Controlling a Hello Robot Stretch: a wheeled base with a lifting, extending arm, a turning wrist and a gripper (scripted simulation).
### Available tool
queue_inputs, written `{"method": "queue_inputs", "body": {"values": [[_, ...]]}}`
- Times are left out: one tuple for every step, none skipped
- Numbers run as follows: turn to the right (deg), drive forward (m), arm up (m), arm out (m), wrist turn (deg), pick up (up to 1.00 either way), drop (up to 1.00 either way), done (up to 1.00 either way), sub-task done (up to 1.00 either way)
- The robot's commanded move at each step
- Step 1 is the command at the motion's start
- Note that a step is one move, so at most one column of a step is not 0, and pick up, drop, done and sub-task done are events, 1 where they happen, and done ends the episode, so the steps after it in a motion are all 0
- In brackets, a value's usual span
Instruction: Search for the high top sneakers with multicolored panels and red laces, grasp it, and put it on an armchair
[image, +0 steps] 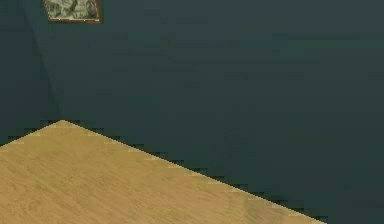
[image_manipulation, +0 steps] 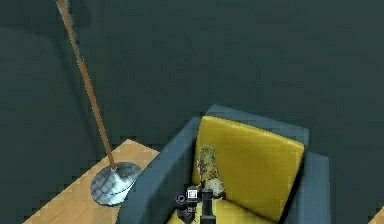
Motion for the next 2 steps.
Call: {"method": "queue_inputs", "body": {"values": [[0.0, 0.0, -0.32, 0.0, 0.0, 0.0, 0.0, 0.0, 0.0], [0.0, 0.0, 0.0, 0.0, 0.0, 0.0, 1.0, 0.0, 0.0]]}}
